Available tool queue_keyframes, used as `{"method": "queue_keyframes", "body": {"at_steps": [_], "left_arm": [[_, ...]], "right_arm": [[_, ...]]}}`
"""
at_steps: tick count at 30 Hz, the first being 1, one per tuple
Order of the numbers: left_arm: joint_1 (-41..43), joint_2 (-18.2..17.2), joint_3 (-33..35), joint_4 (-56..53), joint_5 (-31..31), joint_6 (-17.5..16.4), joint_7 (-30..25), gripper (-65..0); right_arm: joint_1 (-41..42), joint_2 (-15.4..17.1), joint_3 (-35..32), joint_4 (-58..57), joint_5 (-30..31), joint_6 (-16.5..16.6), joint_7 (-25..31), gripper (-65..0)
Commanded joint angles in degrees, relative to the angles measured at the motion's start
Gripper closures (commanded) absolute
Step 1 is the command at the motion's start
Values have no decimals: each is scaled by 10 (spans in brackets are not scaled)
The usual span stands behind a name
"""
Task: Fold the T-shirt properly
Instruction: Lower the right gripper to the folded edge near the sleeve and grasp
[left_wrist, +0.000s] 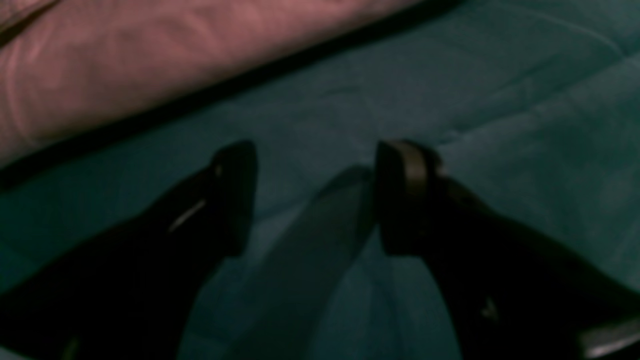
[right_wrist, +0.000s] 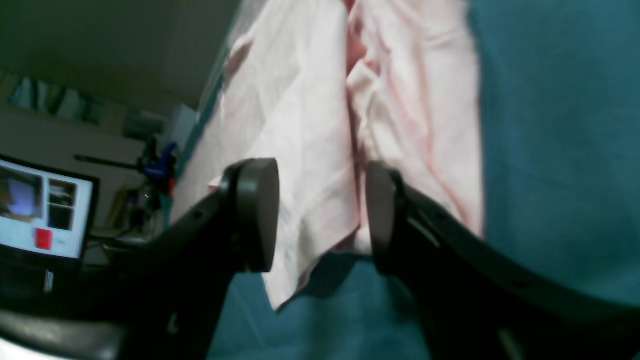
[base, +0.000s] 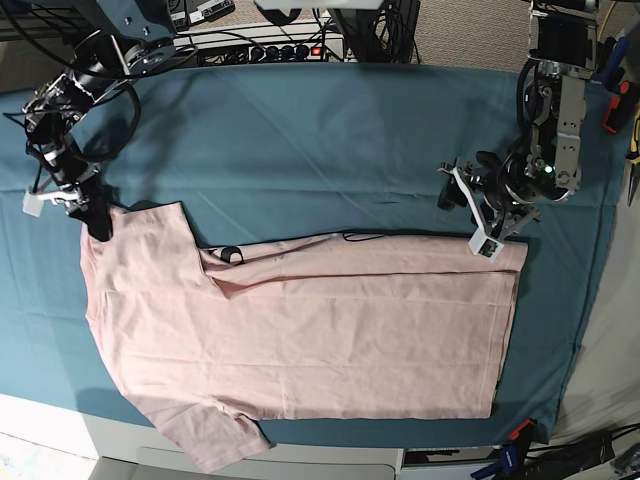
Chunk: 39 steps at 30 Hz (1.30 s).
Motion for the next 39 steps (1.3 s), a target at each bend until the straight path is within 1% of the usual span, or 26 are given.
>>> {"method": "queue_keyframes", "body": {"at_steps": [1,4,9,10,15,18,29,32,36,39], "left_arm": [[-6,-6,-4,9,-4,0,-3,-378],[-6,-6,-4,9,-4,0,-3,-378],[-6,-6,-4,9,-4,0,-3,-378],[-6,-6,-4,9,-4,0,-3,-378],[-6,-6,-4,9,-4,0,-3,-378],[-6,-6,-4,9,-4,0,-3,-378],[-6,-6,-4,9,-4,0,-3,-378],[-6,-6,-4,9,-4,0,-3,-378],[-6,-6,-4,9,-4,0,-3,-378],[-6,-6,-4,9,-6,0,-3,-378]], "right_arm": [[7,3,-11,2,2,-5,-4,-291],[6,3,-31,2,1,-6,-4,-290],[7,3,-33,2,1,-6,-1,-282],[7,3,-33,2,2,-6,-1,-257],[9,3,-33,2,8,-5,0,-69],[19,3,-33,2,7,-5,0,-2],[89,3,-34,2,-2,-4,-2,0],[109,3,-34,2,-22,-4,22,0],[135,3,-35,2,-64,-4,59,0],[150,3,-59,2,-100,-4,91,0]]}}
